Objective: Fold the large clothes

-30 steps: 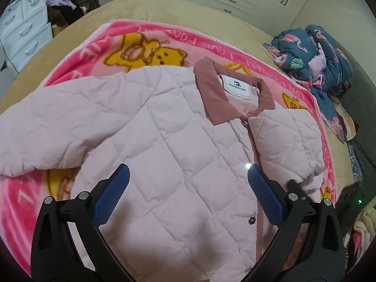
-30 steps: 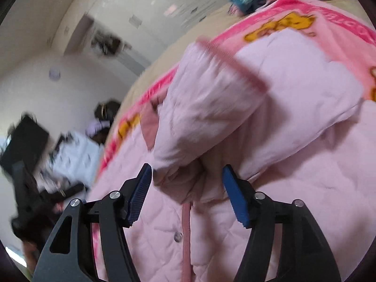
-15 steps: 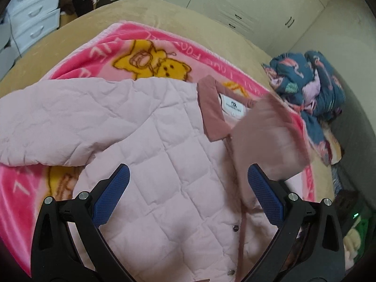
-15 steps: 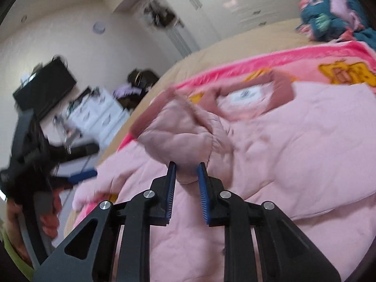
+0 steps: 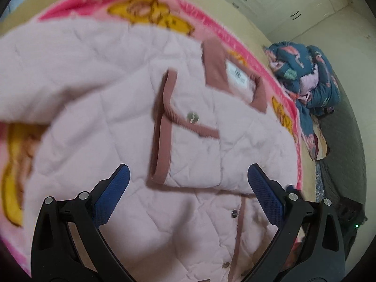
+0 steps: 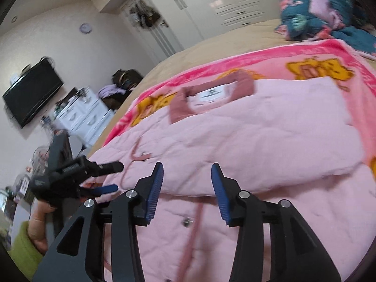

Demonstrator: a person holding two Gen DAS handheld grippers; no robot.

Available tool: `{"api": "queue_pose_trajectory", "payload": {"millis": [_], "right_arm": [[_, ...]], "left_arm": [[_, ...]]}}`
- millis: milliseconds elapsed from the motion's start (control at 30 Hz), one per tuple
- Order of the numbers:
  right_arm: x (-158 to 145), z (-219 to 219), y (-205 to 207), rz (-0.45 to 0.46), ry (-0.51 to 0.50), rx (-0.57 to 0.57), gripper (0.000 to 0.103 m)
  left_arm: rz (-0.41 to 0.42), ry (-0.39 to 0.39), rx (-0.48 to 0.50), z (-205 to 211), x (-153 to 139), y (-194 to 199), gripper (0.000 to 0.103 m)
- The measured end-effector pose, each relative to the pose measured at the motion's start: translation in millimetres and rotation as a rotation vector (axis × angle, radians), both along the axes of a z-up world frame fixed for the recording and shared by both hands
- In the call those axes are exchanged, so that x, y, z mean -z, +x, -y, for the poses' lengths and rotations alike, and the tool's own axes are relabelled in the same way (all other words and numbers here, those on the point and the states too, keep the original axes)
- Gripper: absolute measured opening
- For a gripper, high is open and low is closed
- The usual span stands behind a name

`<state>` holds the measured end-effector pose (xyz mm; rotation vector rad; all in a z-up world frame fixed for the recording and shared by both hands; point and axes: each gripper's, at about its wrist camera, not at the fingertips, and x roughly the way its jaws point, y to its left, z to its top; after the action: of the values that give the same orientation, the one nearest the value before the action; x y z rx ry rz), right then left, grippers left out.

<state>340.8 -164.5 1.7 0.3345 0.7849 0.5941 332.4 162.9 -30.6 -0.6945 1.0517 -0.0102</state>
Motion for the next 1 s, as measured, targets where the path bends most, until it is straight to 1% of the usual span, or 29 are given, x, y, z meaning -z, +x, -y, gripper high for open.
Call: {"api": "queue_pose_trajectory", "payload": {"millis": [100,200,233,267,300,333,367,400,433,467,533,633,700,733,800,867,933,967,1000], "right_arm": [[-0.8,24.7,-8.0,0.012,-0.013,0.046,0.045],[2.0,47.3,-15.2,0.015,-0.023,0.093,0.047],[3.7,54.9,-16.9,0.012,-0.024,0.113,0.047],[5.5,62.3,-18.2,0.005,-0.023,0.134,0.048],[6.6,64.8,-17.0,0.000,-0.022,0.147,0.048],[8.1,70.3,-17.3,-0.006,-0.019,0.161,0.048],[9.4,75.4,-17.5,-0.011,-0.015,0.177,0.048],[10.4,80.6,-18.0,-0.015,-0.014,0.189,0.048],[10.9,84.7,-17.8,-0.018,-0.015,0.200,0.048],[10.6,88.8,-17.8,-0.020,-0.017,0.211,0.048],[8.7,94.1,-16.5,-0.019,-0.027,0.235,0.048],[4.0,100.4,-14.0,-0.009,-0.035,0.251,0.048],[1.6,100.1,-10.2,-0.006,-0.051,0.253,0.048],[0.6,98.7,-6.6,-0.002,-0.066,0.250,0.048],[0.8,93.9,1.5,-0.006,-0.101,0.244,0.051],[2.9,87.4,10.3,-0.014,-0.132,0.235,0.051],[3.4,74.6,21.4,-0.013,-0.184,0.215,0.051],[3.8,68.5,26.3,-0.011,-0.214,0.207,0.052],[4.9,64.1,30.7,-0.010,-0.237,0.200,0.054]], "left_arm": [[-0.018,-0.017,-0.030,0.8,18.3,6.7,0.094],[0.006,-0.042,-0.050,0.0,25.3,8.5,0.090],[0.015,-0.034,-0.049,1.5,24.9,8.8,0.078],[0.026,-0.013,-0.048,4.4,23.7,9.2,0.054],[0.020,0.026,-0.054,7.5,22.9,9.3,0.044],[0.022,0.054,-0.060,9.5,21.9,8.9,0.036],[0.032,0.056,-0.050,10.7,21.0,9.1,0.030],[0.041,0.060,-0.037,11.8,20.3,9.0,0.027],[0.049,0.067,-0.026,13.4,18.4,9.1,0.019],[0.067,0.089,-0.008,16.5,12.6,8.5,0.015],[0.119,0.131,0.014,20.1,-4.1,7.8,0.013],[0.245,0.153,0.032,16.8,-47.2,-0.7,0.010],[0.301,0.187,0.039,12.9,-66.1,-5.7,0.009],[0.311,0.213,0.049,11.3,-70.5,-6.8,0.009],[0.296,0.245,0.060,8.2,-66.5,-5.3,0.009],[0.239,0.286,0.057,1.2,-48.0,-4.8,0.009],[0.186,0.294,0.055,-3.1,-30.6,-3.1,0.009],[0.152,0.293,0.051,-5.7,-17.5,-2.7,0.009],[0.135,0.299,0.049,-7.2,-9.5,-4.0,0.008]]}}
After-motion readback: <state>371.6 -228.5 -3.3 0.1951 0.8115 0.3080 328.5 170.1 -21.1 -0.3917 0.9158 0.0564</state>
